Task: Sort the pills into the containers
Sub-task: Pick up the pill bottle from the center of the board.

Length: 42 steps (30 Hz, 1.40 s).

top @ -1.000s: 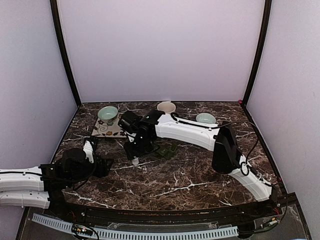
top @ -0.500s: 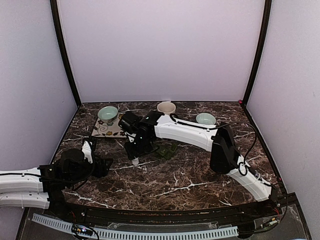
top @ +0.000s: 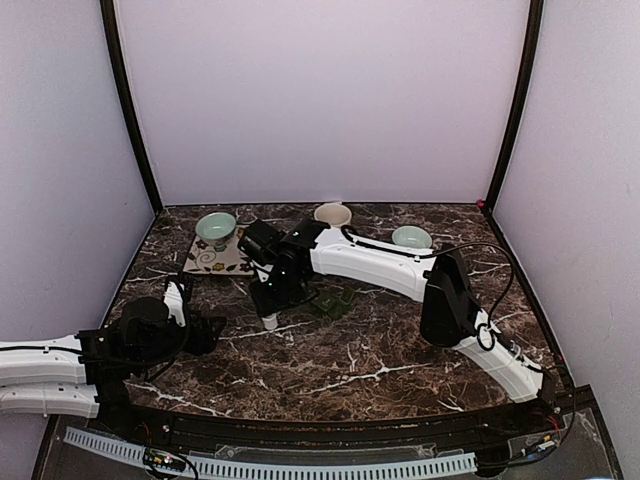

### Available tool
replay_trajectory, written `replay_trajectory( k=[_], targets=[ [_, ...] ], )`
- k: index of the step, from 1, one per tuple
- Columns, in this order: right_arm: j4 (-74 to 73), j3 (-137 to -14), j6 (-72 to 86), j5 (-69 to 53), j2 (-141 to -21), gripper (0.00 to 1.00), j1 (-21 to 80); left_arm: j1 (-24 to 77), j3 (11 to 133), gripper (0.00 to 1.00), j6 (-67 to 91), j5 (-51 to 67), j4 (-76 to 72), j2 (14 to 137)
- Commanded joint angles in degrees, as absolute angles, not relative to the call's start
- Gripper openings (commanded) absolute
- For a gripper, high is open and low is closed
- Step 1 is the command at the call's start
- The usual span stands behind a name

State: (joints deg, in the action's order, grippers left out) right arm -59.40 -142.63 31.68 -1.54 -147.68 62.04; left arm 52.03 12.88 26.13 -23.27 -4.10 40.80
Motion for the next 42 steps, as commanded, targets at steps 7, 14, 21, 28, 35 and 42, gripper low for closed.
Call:
replay_trajectory(
  k=[7, 14, 21, 28, 35, 42],
  targets=[
    [-59.0, -143.9, 31.4, -2.2, -149.0, 0.32, 61.5, 52.3, 12.0, 0.69, 26.4, -23.9, -4.2, 40.7],
    [-59.5, -143.0, 31.1, -1.4, -148.3, 0.2, 61.5, 52.3, 12.1, 0.69, 26.0, -23.8, -4.0, 40.6],
    [-55.1, -135.2, 30.6, -1.6, -139.3, 0.03, 61.3, 52.3, 13.9, 0.72, 24.9, -20.6, -3.5, 39.6],
    [-43.5, -112.7, 31.0, -6.1, -121.5, 0.0, 58.9, 52.3, 18.7, 0.79, 24.1, -9.1, -11.2, 44.6],
    [-35.8, -95.1, 30.4, -12.2, -105.2, 0.0, 55.1, 52.0, 28.2, 0.94, 22.6, 6.4, -14.2, 56.1],
    [-22.7, -76.6, 35.0, -21.3, -91.9, 0.0, 49.2, 49.6, 35.5, 0.84, 26.4, 17.9, -18.5, 63.9]
  ],
)
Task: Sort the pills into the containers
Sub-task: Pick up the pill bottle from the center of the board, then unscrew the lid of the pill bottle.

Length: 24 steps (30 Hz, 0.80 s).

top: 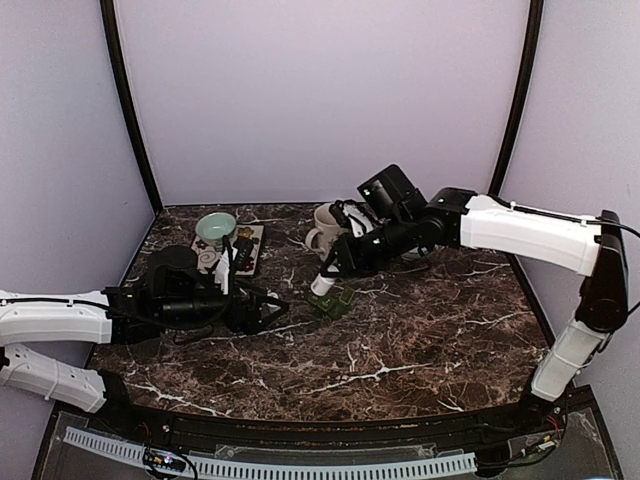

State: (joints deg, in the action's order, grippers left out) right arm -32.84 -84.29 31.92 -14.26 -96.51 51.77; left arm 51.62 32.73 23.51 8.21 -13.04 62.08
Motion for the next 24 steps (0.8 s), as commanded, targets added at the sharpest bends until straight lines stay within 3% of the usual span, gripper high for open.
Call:
replay_trajectory(
  k=[1, 10, 24],
  targets=[
    [-20.5, -74.7, 35.8, -22.8, -89.3, 0.0, 48.5, 48.7, 35.6, 0.82, 28.6, 20.5, -19.8, 64.9],
    [-8.1, -64.0, 42.5, -32.8, -80.6, 0.0, 45.2, 45.2, 38.7, 0.81, 43.8, 34.8, -39.0, 75.4],
    [0.0, -62.4, 47.4, -39.9, -81.3, 0.0, 45.1, 41.6, 35.3, 0.77, 57.7, 40.0, -59.1, 81.3]
  ],
)
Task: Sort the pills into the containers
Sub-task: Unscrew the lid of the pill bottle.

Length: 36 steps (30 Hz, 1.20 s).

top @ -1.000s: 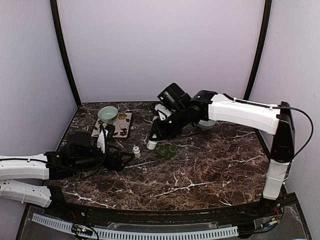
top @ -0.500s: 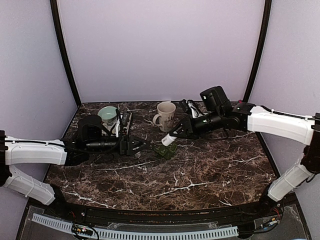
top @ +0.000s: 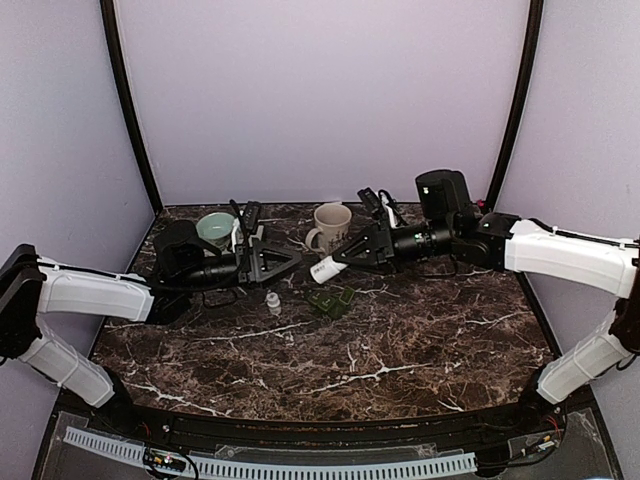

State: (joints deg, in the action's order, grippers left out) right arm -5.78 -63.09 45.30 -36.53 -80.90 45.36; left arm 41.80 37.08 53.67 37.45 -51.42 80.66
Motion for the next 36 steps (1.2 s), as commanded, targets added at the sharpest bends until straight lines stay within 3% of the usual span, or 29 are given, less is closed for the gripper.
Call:
replay_trajectory(
  k=[1, 9, 36],
  targets=[
    [0.5, -62.3, 47.7, -40.3, -81.4, 0.0, 45.1, 41.6, 35.1, 0.77, 58.3, 40.3, -60.1, 81.8],
    [2.6, -63.3, 49.2, -42.5, -83.7, 0.0, 45.1, 41.6, 33.7, 0.71, 63.7, 42.0, -69.9, 85.8],
    [7.6, -65.6, 52.5, -46.5, -88.7, 0.0, 44.6, 41.6, 35.6, 0.58, 67.6, 46.0, -77.2, 91.5]
  ],
)
